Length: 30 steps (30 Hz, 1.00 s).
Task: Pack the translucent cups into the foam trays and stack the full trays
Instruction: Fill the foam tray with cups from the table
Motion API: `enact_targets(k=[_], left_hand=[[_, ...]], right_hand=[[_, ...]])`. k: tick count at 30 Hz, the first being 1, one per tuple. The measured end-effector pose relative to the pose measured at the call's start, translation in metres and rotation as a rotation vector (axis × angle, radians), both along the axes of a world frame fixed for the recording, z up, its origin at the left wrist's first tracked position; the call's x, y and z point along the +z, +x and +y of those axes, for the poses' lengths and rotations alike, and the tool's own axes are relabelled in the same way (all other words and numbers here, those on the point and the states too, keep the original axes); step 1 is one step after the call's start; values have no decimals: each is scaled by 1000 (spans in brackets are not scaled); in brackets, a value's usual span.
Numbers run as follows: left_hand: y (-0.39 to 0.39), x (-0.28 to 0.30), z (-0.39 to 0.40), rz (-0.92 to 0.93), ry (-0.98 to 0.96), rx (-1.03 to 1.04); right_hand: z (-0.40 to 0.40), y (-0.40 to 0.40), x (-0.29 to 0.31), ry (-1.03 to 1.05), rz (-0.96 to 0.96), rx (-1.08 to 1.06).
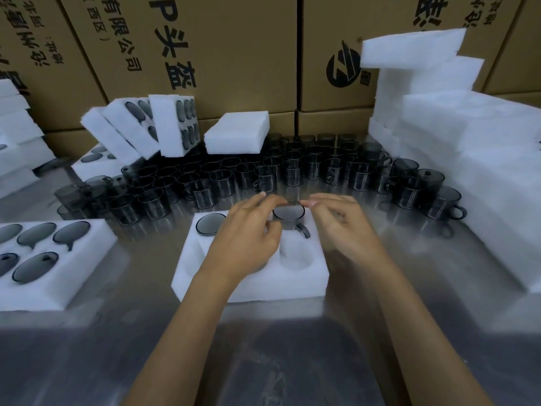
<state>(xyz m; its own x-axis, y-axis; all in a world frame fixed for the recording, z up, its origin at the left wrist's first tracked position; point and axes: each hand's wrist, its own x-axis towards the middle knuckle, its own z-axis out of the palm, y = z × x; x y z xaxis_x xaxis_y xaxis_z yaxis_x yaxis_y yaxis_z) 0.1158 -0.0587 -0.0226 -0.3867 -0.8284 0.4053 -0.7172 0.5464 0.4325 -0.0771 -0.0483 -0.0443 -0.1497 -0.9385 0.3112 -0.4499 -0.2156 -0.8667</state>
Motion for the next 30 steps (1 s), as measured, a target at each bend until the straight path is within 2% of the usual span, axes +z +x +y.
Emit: enact_targets(k=[2, 4, 8, 14, 17, 19, 21, 22, 24, 25, 27, 28, 29, 30], left_hand=[[0, -3, 2, -153, -35, 15], [-1, -7, 4, -246, 8, 29], [-1, -9, 5, -388, 44, 20], [-5, -8, 12, -490, 67, 46], [-7, -4, 12, -535, 54, 50], [-8, -5, 13, -520, 73, 38], [-6, -7, 13, -481, 127, 20], [-4, -8, 12, -455, 157, 3], [-2, -8, 12, -379, 223, -38], [0, -8, 12, -302, 270, -65], [11, -5, 11, 62, 412, -87], [20, -3, 7, 252, 427, -52], [30, -1, -2, 364, 370, 12], [41, 0, -15, 385, 275, 102]], right_hand=[[1, 1, -3, -11, 153, -48], [1, 3, -5, -5, 322, -78], [-1, 7, -5, 21, 512, -102], [9, 13, 5, 24, 871, -158], [14, 18, 17, -38, 1061, -151], [18, 23, 21, -69, 1099, -128], [18, 28, 21, -51, 1036, -130], [17, 29, 19, -33, 921, -147], [12, 27, 10, 1, 603, -179], [12, 26, 6, 46, 370, -174], [14, 22, -8, 115, -150, -179], [14, 22, -14, 139, -293, -184], [13, 21, -19, 161, -374, -179], [11, 21, -23, 173, -422, -178]])
